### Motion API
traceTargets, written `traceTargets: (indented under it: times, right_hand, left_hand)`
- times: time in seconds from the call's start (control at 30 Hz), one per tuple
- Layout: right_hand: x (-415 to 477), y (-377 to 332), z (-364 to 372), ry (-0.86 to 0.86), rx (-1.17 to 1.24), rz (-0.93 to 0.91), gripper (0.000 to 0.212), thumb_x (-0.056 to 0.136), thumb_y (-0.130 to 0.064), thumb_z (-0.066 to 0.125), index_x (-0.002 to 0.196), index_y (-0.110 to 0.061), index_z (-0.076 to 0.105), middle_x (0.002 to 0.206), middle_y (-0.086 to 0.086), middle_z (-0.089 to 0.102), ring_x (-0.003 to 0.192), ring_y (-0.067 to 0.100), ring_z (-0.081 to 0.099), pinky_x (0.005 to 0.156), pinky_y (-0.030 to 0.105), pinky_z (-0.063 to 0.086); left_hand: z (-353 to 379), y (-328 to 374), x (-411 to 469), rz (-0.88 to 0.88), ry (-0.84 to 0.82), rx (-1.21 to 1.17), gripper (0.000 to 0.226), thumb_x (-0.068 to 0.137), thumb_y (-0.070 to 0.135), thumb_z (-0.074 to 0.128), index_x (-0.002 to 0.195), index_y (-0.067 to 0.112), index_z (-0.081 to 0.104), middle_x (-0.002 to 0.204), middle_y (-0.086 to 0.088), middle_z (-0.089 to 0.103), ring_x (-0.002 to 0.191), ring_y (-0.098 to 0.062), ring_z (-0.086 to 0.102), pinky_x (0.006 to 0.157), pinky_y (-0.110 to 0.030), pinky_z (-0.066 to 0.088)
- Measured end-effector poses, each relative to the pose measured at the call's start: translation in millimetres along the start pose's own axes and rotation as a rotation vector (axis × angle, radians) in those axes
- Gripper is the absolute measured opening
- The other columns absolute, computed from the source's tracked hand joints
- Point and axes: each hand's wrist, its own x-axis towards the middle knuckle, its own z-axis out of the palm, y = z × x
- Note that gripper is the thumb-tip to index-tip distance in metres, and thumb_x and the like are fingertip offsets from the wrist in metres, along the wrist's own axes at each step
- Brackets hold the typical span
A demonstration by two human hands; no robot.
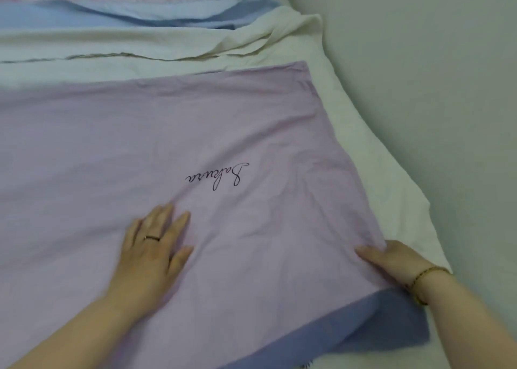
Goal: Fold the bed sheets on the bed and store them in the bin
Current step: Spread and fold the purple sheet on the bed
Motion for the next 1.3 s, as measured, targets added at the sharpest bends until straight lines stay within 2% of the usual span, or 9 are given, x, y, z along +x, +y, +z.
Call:
traceTargets:
  times: [0.07,0.27,0.43,0.63,0.83,0.93,1.0,1.13,1.3]
  right_hand:
    - [-3.0,14.8,7.5,0.167,-0.038,-0.054,0.037,0.090,-0.019,0.057,0.116,0.008,0.057,0.115,0.022,0.061,0.091,0.022,0.051,0.073,0.022,0.034]
    - [-8.9,30.5,-28.2,0.350,-0.174,-0.152,0.036,0.093,-0.018,0.051,0.112,0.012,0.059,0.116,0.029,0.059,0.086,0.026,0.049,0.070,0.027,0.030]
    - [-11.6,59.5,-10.6,0.333,-0.170,-0.131,0.037,0.091,-0.020,0.055,0.114,0.009,0.059,0.118,0.028,0.059,0.103,0.036,0.055,0.074,0.029,0.033]
    - [-40.6,73.7,-27.6,0.101,0.038,-0.070,0.035,0.090,-0.017,0.056,0.123,-0.003,0.054,0.105,0.006,0.056,0.080,0.019,0.053,0.072,0.027,0.040]
    - [-59.6,110.0,-25.0,0.105,0.190,0.001,0.092,0.057,-0.057,0.078,0.123,0.002,0.052,0.124,0.016,0.055,0.110,0.030,0.054,0.099,0.038,0.041]
    - [-66.4,124.1,-26.6,0.204,0.266,0.002,0.015,0.089,-0.019,0.058,0.077,-0.010,0.057,0.093,0.019,0.059,0.075,0.023,0.053,0.063,0.027,0.050]
    - [-73.2,139.3,-22.4,0.234,0.401,0.040,0.023,0.090,-0.013,0.054,0.068,-0.012,0.046,0.074,0.011,0.050,0.062,0.017,0.050,0.039,0.016,0.047]
    - [-85.8,156.1,-5.5,0.226,0.628,0.000,0.021,0.084,-0.020,0.059,0.069,-0.013,0.046,0.049,0.004,0.054,0.035,0.000,0.050,0.035,0.012,0.042]
    - [-85.1,146.6,-2.7,0.152,0.359,0.007,0.025,0.094,-0.017,0.048,0.071,-0.008,0.053,0.061,0.010,0.050,0.028,0.001,0.047,0.034,0.012,0.043]
  left_hand:
    - [0.1,15.7,-23.2,-0.005,-0.074,-0.025,0.063,0.095,0.055,0.007,0.126,0.014,0.042,0.124,-0.023,0.058,0.117,-0.026,0.036,0.111,-0.017,-0.005]
    - [1.6,38.2,-46.8,0.028,-0.138,0.054,0.063,0.094,0.058,0.005,0.128,0.019,0.041,0.126,-0.017,0.059,0.121,-0.021,0.035,0.110,-0.022,0.002]
    - [11.1,34.6,-57.4,0.095,-0.144,0.147,0.064,0.093,0.060,0.004,0.130,0.021,0.040,0.134,-0.009,0.051,0.143,-0.017,0.008,0.113,-0.026,0.000]
    - [9.0,37.3,-55.2,0.090,-0.201,0.168,0.072,0.093,0.060,0.003,0.126,0.016,0.049,0.124,-0.017,0.061,0.121,-0.026,0.039,0.112,-0.025,-0.002]
    - [5.2,102.7,-89.1,0.285,-0.272,0.021,0.074,0.087,0.069,0.007,0.133,0.021,0.039,0.130,-0.009,0.057,0.123,-0.018,0.037,0.105,-0.028,0.011]
    - [15.1,139.0,-116.9,0.462,-0.306,0.040,0.072,0.077,0.067,0.030,0.133,0.023,0.037,0.130,-0.004,0.058,0.122,-0.017,0.038,0.107,-0.034,0.014]
    - [21.7,145.0,-124.0,0.469,-0.295,0.032,0.072,0.070,0.052,0.038,0.137,0.025,0.031,0.125,-0.006,0.062,0.119,-0.019,0.040,0.108,-0.035,0.010]
    - [21.1,136.8,-117.6,0.444,-0.240,0.063,0.061,0.070,0.028,0.038,0.130,0.020,0.038,0.117,-0.007,0.066,0.115,-0.020,0.042,0.107,-0.032,0.010]
    - [7.9,129.8,-103.7,0.492,-0.209,0.137,0.050,0.068,0.025,0.036,0.117,0.020,0.043,0.108,-0.004,0.071,0.103,-0.020,0.064,0.102,-0.027,0.012]
